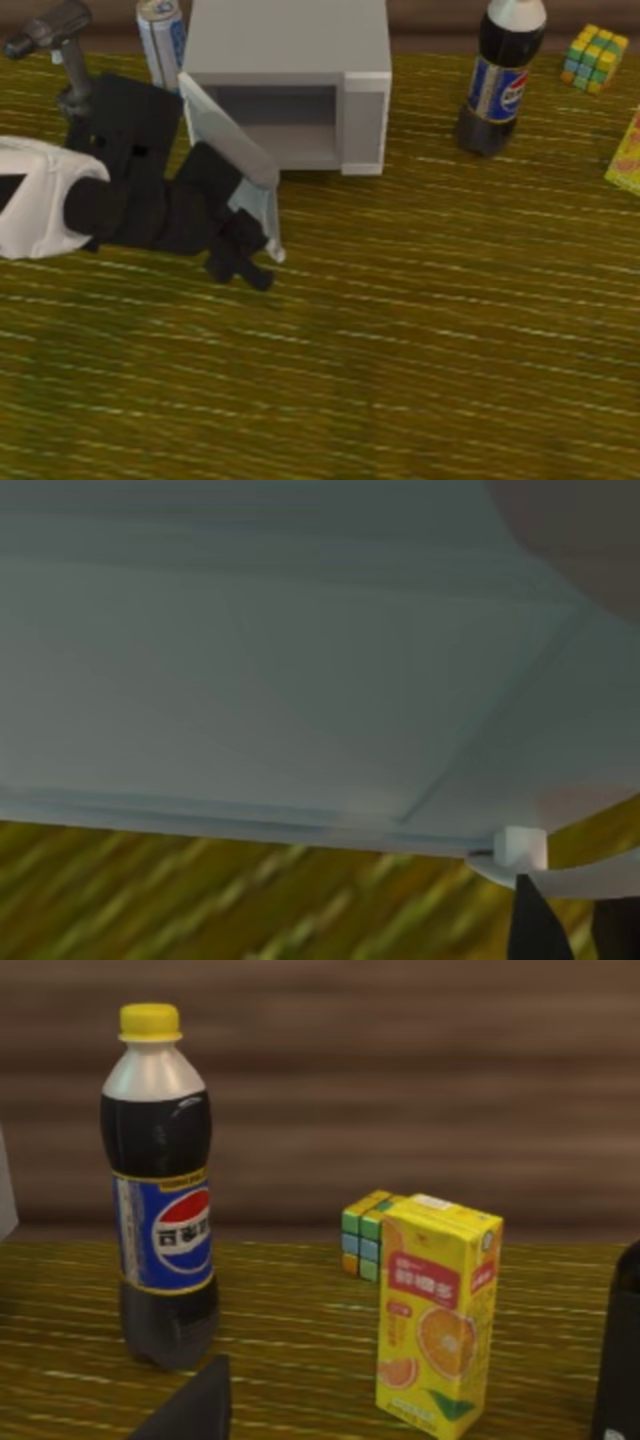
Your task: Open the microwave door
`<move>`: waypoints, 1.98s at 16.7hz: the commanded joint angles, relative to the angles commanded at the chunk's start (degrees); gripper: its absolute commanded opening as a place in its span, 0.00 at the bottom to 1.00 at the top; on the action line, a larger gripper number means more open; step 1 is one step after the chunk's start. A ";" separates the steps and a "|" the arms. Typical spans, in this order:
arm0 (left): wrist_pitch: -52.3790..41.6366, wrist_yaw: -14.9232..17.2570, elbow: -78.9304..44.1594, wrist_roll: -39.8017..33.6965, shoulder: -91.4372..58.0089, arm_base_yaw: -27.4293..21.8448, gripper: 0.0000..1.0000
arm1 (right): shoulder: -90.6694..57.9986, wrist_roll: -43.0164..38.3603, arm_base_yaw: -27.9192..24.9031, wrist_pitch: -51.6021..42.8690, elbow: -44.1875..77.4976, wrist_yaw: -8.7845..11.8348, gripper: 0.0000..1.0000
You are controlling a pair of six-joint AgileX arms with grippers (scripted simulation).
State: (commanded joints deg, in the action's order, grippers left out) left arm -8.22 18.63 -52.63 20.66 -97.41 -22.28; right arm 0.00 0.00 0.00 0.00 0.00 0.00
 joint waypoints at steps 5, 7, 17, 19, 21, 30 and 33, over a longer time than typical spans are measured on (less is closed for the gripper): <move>0.00 0.00 0.00 0.00 0.00 0.00 0.00 | 0.00 0.00 0.00 0.00 0.00 0.00 1.00; 0.00 0.00 0.00 0.00 0.00 0.00 0.00 | 0.00 0.00 0.00 0.00 0.00 0.00 1.00; 0.00 0.00 0.00 0.00 0.00 0.00 0.00 | 0.00 0.00 0.00 0.00 0.00 0.00 1.00; 0.00 0.00 0.00 0.00 0.00 0.00 0.00 | 0.00 0.00 0.00 0.00 0.00 0.00 1.00; 0.00 0.00 0.00 0.00 0.00 0.00 0.00 | 0.00 0.00 0.00 0.00 0.00 0.00 1.00; -0.84 1.78 0.07 2.27 0.29 0.92 0.00 | 0.00 0.00 0.00 0.00 0.00 0.00 1.00; -1.39 2.47 0.16 3.54 0.33 1.60 0.00 | 0.00 0.00 0.00 0.00 0.00 0.00 1.00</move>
State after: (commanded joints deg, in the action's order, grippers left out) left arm -9.61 21.10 -52.48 24.20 -97.08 -20.68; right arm 0.00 0.00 0.00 0.00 0.00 0.00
